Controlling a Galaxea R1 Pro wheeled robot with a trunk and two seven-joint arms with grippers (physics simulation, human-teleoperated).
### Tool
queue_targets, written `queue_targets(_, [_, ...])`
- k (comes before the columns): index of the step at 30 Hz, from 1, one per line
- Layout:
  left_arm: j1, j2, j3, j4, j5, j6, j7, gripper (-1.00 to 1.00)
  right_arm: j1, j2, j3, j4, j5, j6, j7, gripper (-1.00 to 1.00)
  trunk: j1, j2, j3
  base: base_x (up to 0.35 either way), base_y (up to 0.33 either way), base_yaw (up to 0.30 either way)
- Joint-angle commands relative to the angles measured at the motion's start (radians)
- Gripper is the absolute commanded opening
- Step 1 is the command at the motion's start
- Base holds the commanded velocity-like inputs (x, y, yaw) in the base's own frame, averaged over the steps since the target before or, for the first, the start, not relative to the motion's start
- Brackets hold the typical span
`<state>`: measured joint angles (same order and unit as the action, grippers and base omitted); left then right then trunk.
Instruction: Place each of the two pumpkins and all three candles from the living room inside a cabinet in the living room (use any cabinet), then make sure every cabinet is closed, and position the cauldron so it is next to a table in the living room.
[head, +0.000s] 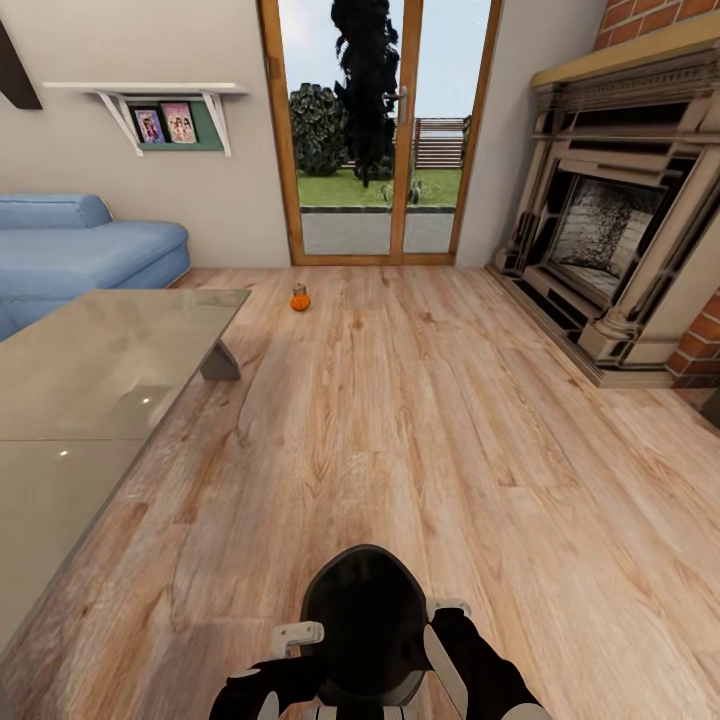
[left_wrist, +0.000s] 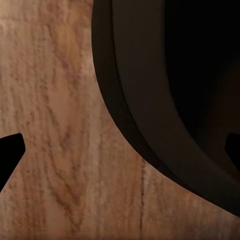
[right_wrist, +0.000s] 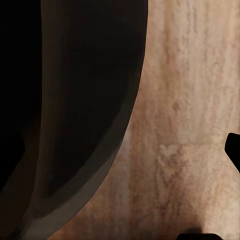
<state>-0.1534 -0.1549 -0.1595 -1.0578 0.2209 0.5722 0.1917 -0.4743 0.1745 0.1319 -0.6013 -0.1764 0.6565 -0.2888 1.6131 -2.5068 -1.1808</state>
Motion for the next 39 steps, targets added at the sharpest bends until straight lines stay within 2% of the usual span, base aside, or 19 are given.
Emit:
queue_targets(1, [0.000,0.000,0.000,0.000,0.000,0.000,0.000,1.00,0.000,0.000,0.000,0.000,0.000,0.000,0.000,1.00,0.000,0.000,0.000,0.000,0.000,0.000])
queue_targets(23, [0.000,-0.001,0.000,-0.004,0.000,-0.002,0.001,1.00,0.000,0.000,0.000,0.000,0.000,0.000,0.000,1.00,0.000,0.000,0.000,0.000,0.000,0.000])
queue_targets(29, [0.000,-0.001,0.000,-0.006,0.001,-0.045,0.001,1.00,0.000,0.000,0.000,0.000,0.000,0.000,0.000,1.00,0.000,0.000,0.000,0.000,0.000,0.000])
queue_targets(39, [0.000,-0.004,0.000,-0.011,0.001,-0.056,0.002,1.00,0.000,0.000,0.000,0.000,0.001,0.000,0.000,1.00,0.000,0.000,0.000,0.000,0.000,0.000])
